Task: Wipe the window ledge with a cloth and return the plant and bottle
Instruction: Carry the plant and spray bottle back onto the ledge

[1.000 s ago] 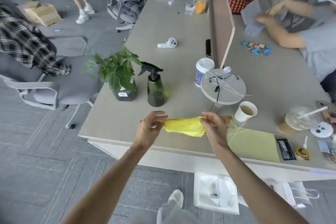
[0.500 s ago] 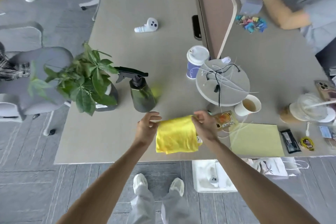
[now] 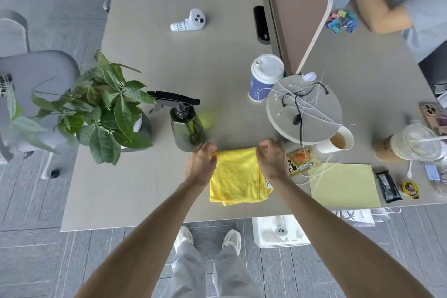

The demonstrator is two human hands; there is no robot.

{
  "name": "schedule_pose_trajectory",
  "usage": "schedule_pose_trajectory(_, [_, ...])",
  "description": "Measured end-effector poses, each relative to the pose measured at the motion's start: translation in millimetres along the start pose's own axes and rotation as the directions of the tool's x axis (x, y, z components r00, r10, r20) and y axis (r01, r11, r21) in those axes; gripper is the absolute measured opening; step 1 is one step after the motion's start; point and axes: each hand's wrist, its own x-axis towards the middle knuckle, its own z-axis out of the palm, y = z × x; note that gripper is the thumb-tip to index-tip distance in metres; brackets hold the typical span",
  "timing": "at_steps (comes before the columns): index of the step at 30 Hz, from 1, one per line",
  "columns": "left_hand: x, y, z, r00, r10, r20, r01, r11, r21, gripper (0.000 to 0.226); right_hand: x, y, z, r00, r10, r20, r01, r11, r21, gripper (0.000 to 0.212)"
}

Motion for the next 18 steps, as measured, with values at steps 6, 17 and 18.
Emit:
schedule_pose_trajectory(6, [-17,17,-16,0.998,0.036,-0.042,-0.035,0.999,0.032,0.021,-25,-23,-3,0.982,-0.186,-0.017,0.187,0.979,0.085,0.01])
schedule_pose_trajectory(17, [-70,25,-93,0.97,-0.042,-0.241,0.002,0.987,-0.163,0.018,-77,-108,-28,0.966,-0.256,-0.032,0.248,0.887,0.39,0.012])
schedule_pose_trajectory(18, [-71,23,-95,0.965,-0.041,-0.26,-0.007,0.984,-0.179,0.017,-76,-109,-28,0.969,-0.241,-0.043,0.237,0.88,0.412,0.012])
